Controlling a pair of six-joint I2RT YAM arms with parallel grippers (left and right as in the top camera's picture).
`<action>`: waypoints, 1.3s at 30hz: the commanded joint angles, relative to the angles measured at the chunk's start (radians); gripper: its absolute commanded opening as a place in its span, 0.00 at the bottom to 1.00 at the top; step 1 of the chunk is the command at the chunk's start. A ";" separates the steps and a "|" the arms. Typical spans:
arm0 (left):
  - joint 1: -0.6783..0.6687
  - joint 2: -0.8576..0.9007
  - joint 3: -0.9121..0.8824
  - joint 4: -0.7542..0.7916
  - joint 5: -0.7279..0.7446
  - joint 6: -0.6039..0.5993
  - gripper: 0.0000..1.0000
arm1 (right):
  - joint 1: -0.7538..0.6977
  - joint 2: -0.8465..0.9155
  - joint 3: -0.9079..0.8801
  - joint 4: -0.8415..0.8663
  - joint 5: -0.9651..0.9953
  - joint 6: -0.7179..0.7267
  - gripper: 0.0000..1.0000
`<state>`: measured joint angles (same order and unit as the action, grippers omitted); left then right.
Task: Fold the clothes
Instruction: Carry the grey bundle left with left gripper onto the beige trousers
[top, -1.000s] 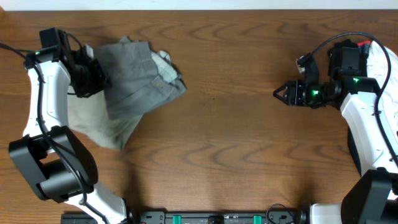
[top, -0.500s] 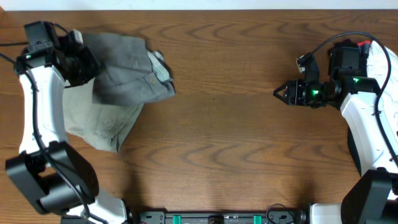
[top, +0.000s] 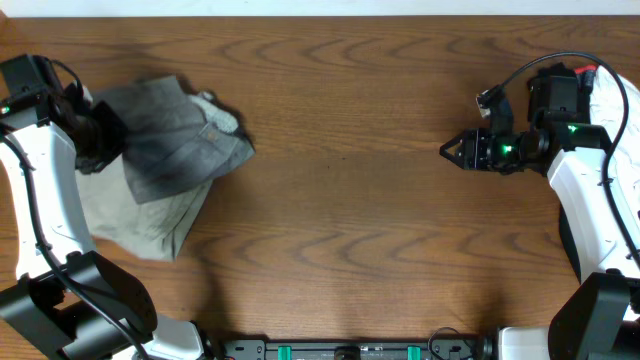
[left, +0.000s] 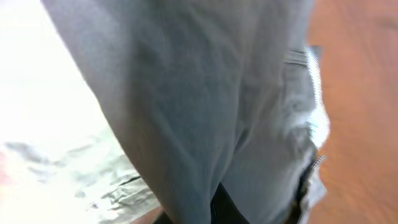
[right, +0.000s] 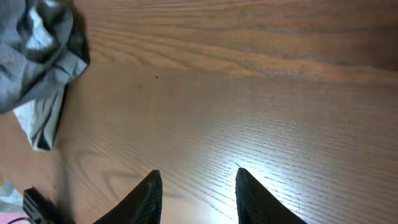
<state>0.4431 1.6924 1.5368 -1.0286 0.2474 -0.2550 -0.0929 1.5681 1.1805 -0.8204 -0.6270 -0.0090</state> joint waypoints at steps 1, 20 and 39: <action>0.013 -0.026 -0.036 -0.015 -0.144 -0.010 0.06 | 0.011 -0.006 -0.004 0.007 0.002 -0.015 0.37; 0.019 -0.101 0.113 0.121 0.274 0.009 0.06 | 0.011 -0.006 -0.004 0.003 0.002 -0.014 0.37; 0.074 -0.082 0.003 -0.211 -0.283 0.025 0.06 | 0.004 -0.006 -0.004 0.016 0.002 -0.014 0.37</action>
<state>0.5026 1.6154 1.5368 -1.2350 0.0479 -0.2459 -0.0929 1.5681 1.1805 -0.8036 -0.6239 -0.0090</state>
